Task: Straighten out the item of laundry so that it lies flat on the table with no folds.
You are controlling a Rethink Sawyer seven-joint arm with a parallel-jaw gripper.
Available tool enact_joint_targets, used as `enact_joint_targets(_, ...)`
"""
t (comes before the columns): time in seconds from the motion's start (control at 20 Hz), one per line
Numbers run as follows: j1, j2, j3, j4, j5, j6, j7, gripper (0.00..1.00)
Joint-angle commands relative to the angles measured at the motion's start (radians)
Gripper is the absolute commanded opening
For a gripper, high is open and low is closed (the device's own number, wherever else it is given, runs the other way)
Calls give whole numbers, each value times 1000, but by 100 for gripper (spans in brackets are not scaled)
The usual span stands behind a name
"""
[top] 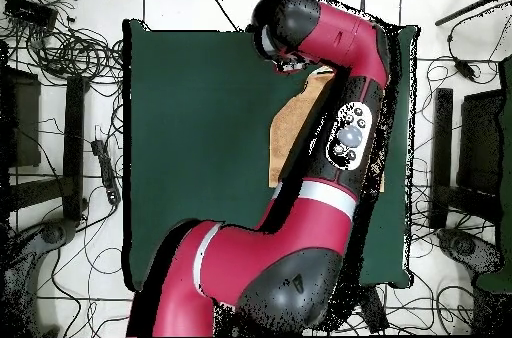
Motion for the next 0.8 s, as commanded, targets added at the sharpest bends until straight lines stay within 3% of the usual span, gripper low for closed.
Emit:
enact_joint_targets(0.05,-7,43,61,21,25,52,200,100)
enact_joint_targets(0.25,-17,19,74,69,10,72,150,100)
enact_joint_targets(0.45,-24,4,48,65,-7,146,129,100)
enact_joint_targets(0.8,-44,8,42,57,-28,163,96,100)
